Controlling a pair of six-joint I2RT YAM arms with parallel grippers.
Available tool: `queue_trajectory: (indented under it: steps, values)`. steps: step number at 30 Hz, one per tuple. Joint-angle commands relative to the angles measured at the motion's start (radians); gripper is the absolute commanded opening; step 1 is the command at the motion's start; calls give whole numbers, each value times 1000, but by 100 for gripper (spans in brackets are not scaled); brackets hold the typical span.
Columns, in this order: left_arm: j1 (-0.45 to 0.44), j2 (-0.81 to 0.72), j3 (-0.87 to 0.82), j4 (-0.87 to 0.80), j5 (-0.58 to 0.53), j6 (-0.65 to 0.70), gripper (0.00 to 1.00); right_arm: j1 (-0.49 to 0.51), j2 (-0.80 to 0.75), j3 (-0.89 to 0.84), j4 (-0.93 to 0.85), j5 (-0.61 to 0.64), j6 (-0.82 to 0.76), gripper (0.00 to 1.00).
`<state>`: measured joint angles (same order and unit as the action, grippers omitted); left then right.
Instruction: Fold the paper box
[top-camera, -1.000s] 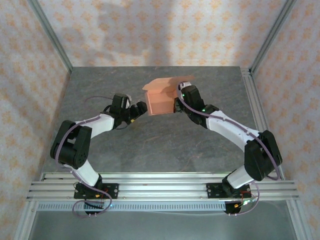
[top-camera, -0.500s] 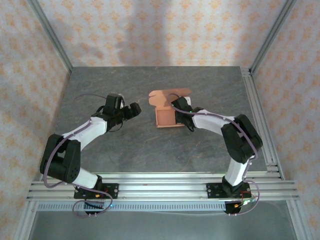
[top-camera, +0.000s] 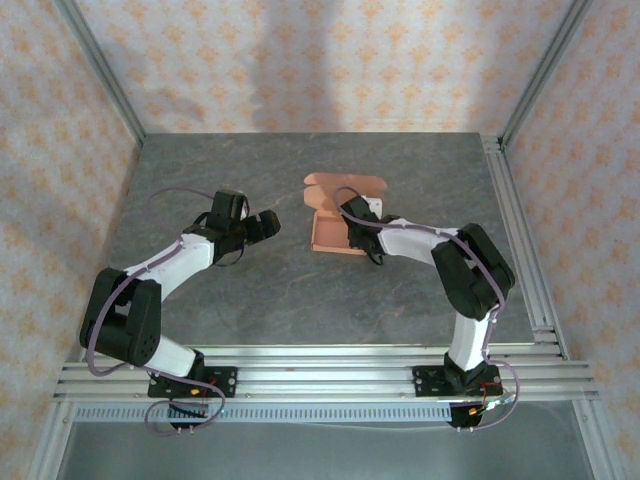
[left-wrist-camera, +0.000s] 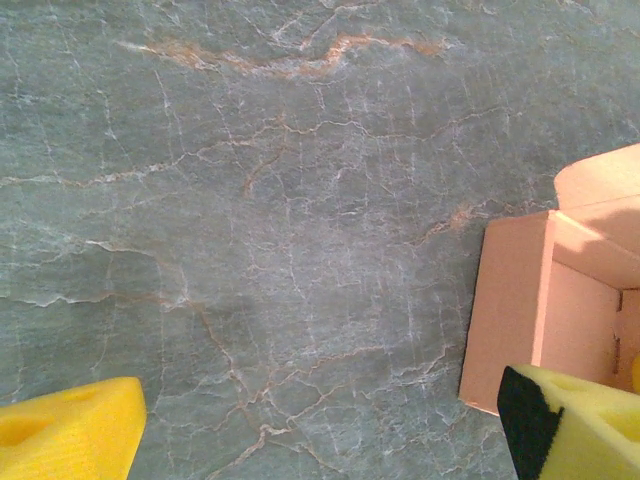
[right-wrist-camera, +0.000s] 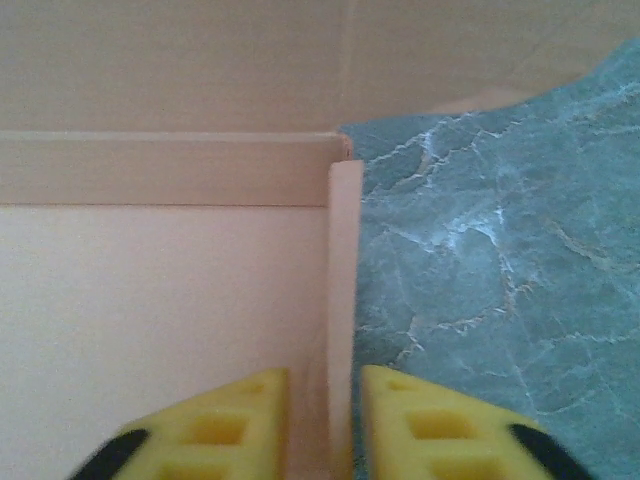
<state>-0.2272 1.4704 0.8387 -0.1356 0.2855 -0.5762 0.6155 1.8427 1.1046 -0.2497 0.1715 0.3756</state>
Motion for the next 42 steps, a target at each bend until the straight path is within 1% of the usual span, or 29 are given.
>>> queue_trajectory:
  steps: [1,3,4,6,8,11,16,18,19,22,25,29,31,35,37,39,42]
  values:
    - [-1,-33,23,-17,-29,29,92,6,-71,-33,42,-5,3,36]
    - [-2,-34,26,-15,-29,35,92,2,-109,-48,68,-9,-14,44]
    - [-2,-32,26,-11,-28,36,92,-3,-133,-58,83,-10,-23,50]
    - [-1,-24,34,-4,-16,73,93,-16,-168,-73,105,-26,-41,58]
    - [-3,-13,43,10,0,89,93,-42,-198,-83,110,-53,-49,63]
    - [-15,18,71,13,25,105,93,-79,-235,-96,111,-95,-44,64]
    - [-53,38,89,27,18,112,93,-149,-303,-135,146,-201,-29,64]
    - [-68,32,95,30,14,143,93,-177,-343,-159,186,-266,-71,64]
    - [-75,28,99,31,14,170,93,-192,-361,-170,204,-313,-115,65]
    - [-82,16,128,26,19,288,93,-236,-411,-172,199,-398,-249,66]
    - [-81,43,213,-37,41,430,93,-311,-440,-167,185,-524,-340,67]
    - [-80,123,370,-147,59,565,93,-385,-443,-116,88,-663,-499,69]
    - [-80,161,441,-203,95,610,93,-414,-427,-62,-8,-752,-618,71]
    - [-78,199,501,-247,190,651,93,-458,-349,77,-200,-854,-810,72]
    - [-80,201,504,-249,219,655,93,-464,-279,179,-342,-887,-928,72]
    - [-80,195,491,-245,228,653,93,-464,-209,271,-450,-897,-1012,72]
    - [-80,182,470,-249,228,656,93,-465,-98,422,-587,-895,-1100,71]
